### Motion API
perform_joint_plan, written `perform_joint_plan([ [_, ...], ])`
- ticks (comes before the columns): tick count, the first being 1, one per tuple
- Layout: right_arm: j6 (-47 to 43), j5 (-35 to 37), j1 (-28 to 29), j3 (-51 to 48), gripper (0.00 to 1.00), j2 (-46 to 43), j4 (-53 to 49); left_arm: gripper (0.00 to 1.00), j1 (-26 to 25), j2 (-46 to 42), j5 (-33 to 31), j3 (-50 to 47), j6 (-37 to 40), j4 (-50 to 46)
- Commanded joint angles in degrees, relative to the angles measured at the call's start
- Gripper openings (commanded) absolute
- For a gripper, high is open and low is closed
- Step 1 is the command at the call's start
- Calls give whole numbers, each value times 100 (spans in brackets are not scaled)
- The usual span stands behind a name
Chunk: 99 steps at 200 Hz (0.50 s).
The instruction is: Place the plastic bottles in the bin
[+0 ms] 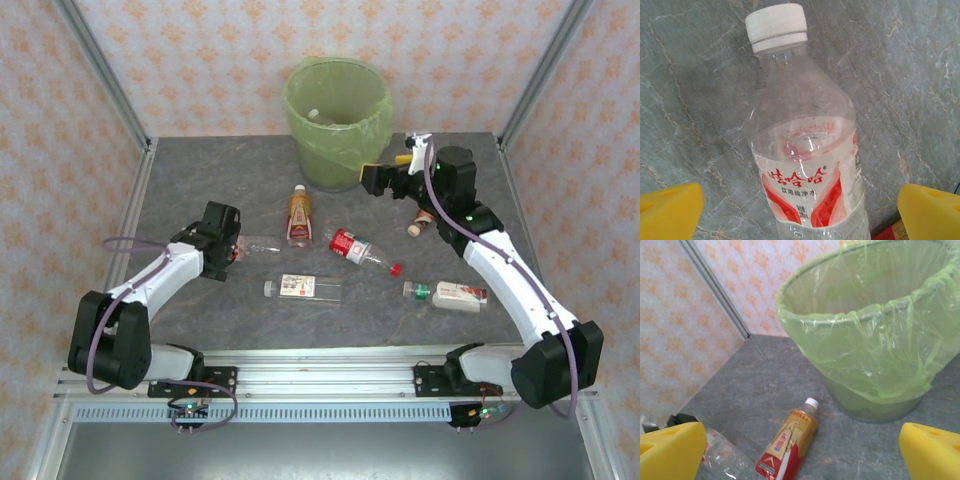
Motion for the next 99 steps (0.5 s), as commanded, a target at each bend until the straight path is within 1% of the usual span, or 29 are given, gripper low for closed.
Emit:
perform_joint_plan([
  [1, 291, -133, 11, -27, 99, -145, 603, 100, -6, 203, -169, 63, -450, -15],
  [52, 423, 52, 12, -244, 99, -234, 604, 100, -17, 832, 41, 499, -498, -209],
  [99, 524, -67, 8, -245, 99, -196, 682, 99, -14, 1507, -107, 1178, -403, -814],
])
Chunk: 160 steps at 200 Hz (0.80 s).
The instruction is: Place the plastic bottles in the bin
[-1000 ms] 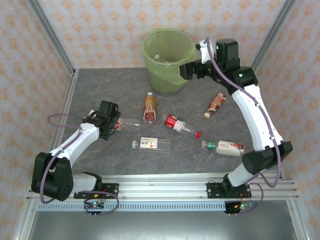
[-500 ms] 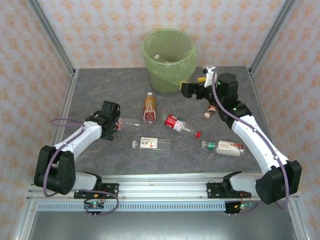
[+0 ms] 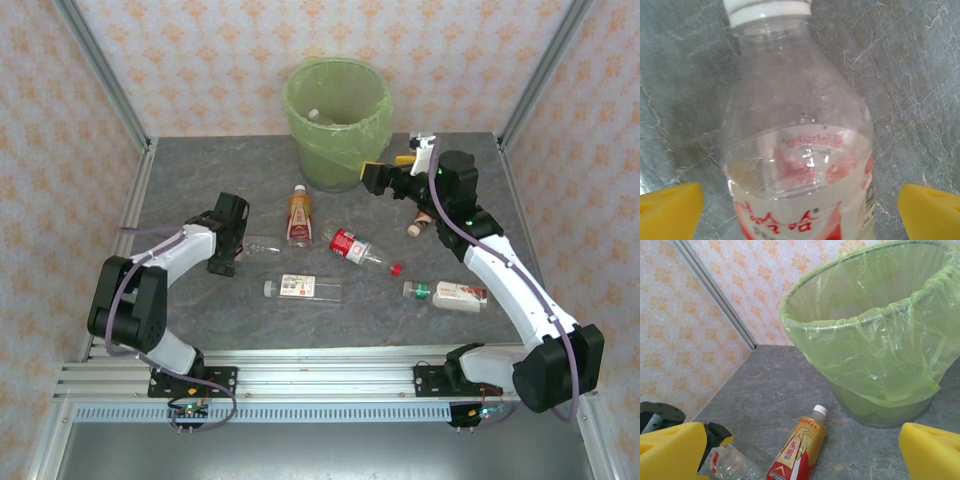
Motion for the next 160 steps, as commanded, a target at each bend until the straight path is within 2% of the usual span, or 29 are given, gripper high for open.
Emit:
perform_joint_plan([
  [1, 114, -72, 10, 3, 99, -77, 348, 99, -16, 252, -185, 377, -71, -587],
  [30, 94, -95, 12, 28, 99, -61, 320, 95, -11, 509, -216, 448, 22, -443],
  [61, -18, -61, 9, 38, 99, -61, 202, 93, -14, 873, 66, 448, 234, -70],
  [100, -51, -65, 11, 65, 99, -79, 98, 83, -18, 1274, 417, 619, 725, 200],
  [125, -110, -53, 6, 53, 99, -113, -32, 74, -13, 1278, 285, 621, 1020, 220],
  [160, -243, -39, 7, 29, 99, -112, -278, 67, -15, 1095, -74, 621, 1658, 264],
])
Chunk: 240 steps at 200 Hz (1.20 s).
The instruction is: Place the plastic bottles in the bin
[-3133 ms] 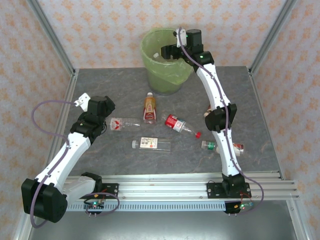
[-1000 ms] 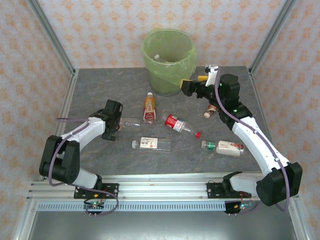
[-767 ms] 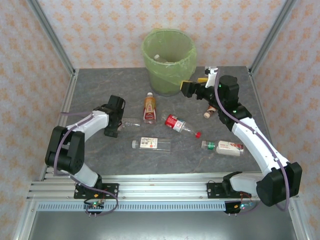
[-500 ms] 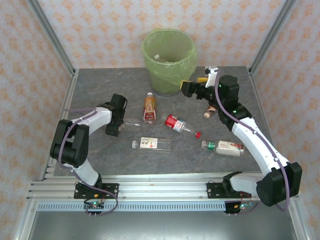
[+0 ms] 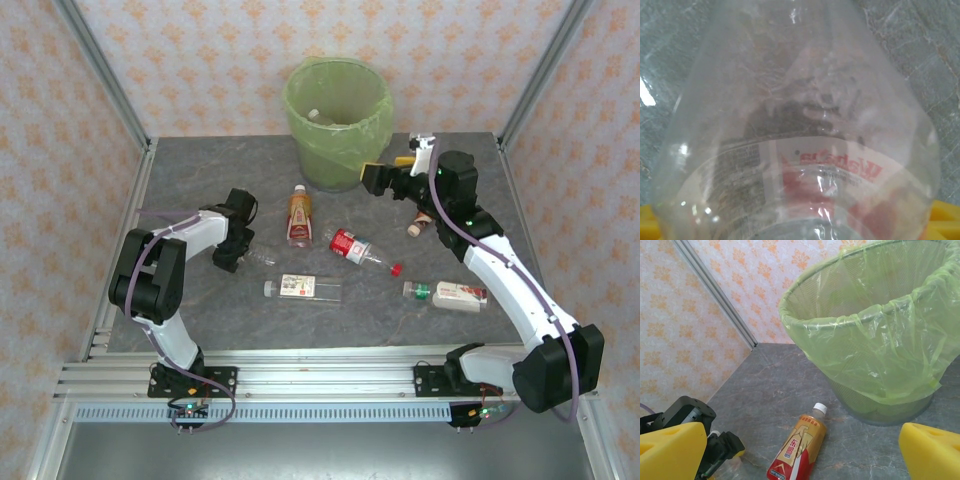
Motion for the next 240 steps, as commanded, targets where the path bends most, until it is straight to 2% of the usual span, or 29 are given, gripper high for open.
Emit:
perform_joint_plan([
  [1, -220, -28, 12, 29, 99, -113, -200, 67, -6, 69, -276, 57, 593, 676],
  [25, -772, -496, 13, 9, 99, -114, -596, 58, -5, -61, -384, 84, 1126, 801],
  [40, -942, -619, 15, -22, 99, -97, -762, 57, 1, -142, -378, 126, 1466, 824],
  [113, -1324, -806, 18, -277, 99, -97, -916, 56, -6, -555, -825, 583, 2529, 257],
  [187, -1680, -962, 17, -355, 99, -53, -1454, 56, -23, -1081, -382, 961, 3410, 747],
  [240, -1883, -954, 22, -341, 99, 39, -1800, 56, -177, -1095, -165, 2118, 4212, 822],
])
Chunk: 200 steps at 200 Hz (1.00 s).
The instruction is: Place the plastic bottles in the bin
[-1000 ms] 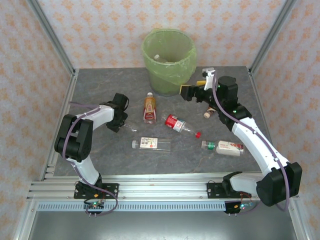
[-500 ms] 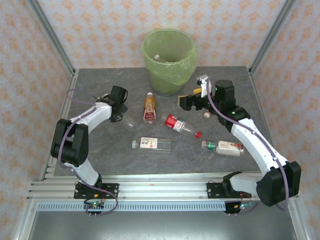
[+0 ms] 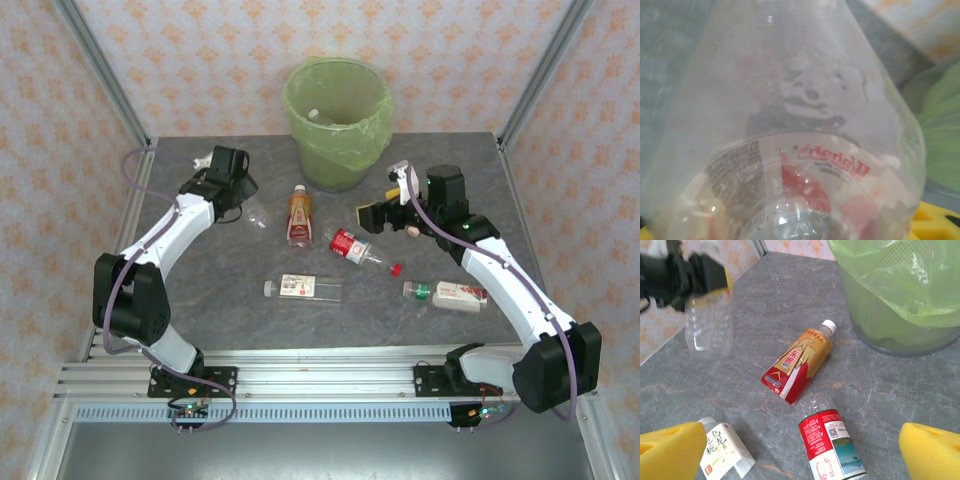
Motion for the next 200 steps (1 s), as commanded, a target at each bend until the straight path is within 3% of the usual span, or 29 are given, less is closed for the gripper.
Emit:
perform_joint_plan([
  [1, -230, -94, 21, -34, 99, 46, -239, 56, -143, -199, 102, 582, 618, 194],
  [134, -565, -69, 264, 103, 99, 173, -619, 57, -767, 935, 873, 3339, 2097, 597],
  [200, -512, 35, 264, -120, 99, -109, -497, 57, -995, 2218, 954, 5332, 2423, 448],
])
